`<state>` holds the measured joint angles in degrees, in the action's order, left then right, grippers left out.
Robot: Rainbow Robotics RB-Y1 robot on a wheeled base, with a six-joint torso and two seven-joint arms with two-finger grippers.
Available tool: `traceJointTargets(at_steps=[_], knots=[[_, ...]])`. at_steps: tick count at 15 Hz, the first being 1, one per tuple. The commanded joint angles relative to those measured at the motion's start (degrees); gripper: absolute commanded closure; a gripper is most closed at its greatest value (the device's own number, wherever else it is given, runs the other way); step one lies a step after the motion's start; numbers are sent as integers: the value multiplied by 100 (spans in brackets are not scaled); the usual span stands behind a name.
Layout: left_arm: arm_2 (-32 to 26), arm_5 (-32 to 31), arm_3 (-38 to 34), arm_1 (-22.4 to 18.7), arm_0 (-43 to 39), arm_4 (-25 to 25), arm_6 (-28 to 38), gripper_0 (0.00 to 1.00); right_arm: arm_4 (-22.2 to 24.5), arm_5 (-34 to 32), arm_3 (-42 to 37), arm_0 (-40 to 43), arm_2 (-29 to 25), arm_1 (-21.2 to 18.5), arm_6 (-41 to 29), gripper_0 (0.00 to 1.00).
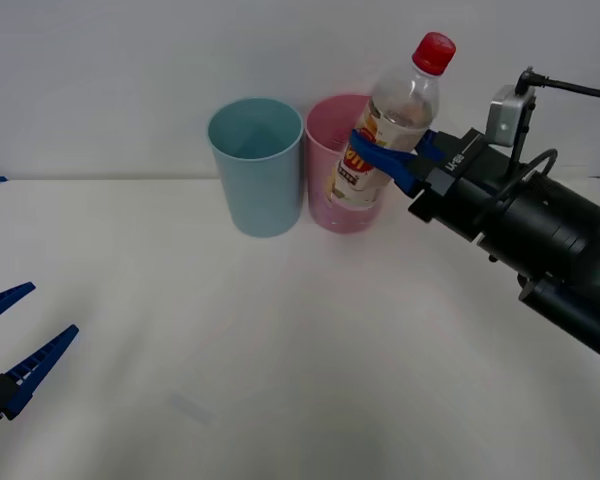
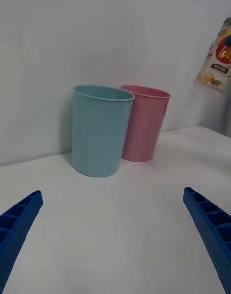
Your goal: Grasp the object on the table and drop it into the matching bin: aluminum can to the light blue bin, PET bottle to the pink bin.
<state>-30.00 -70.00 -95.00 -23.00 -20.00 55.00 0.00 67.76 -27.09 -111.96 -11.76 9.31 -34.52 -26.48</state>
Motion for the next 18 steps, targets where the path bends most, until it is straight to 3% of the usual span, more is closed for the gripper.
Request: traceJointTargets(at_steps=[1,4,8,18], knots=[[0,0,0,0,0,0,0,0,0,-51,518,-635,-52,-151,-41,100],[0,0,0,0,0,0,0,0,9,-341,1265,-1382,-52,-160,-41,100],[0,0,0,0,0,0,0,0,369,-657,2205,-2120,-52,-90,-23,100],[0,0,0,0,0,0,0,0,1239,-692,4394,-3527,-52,684,205,100]])
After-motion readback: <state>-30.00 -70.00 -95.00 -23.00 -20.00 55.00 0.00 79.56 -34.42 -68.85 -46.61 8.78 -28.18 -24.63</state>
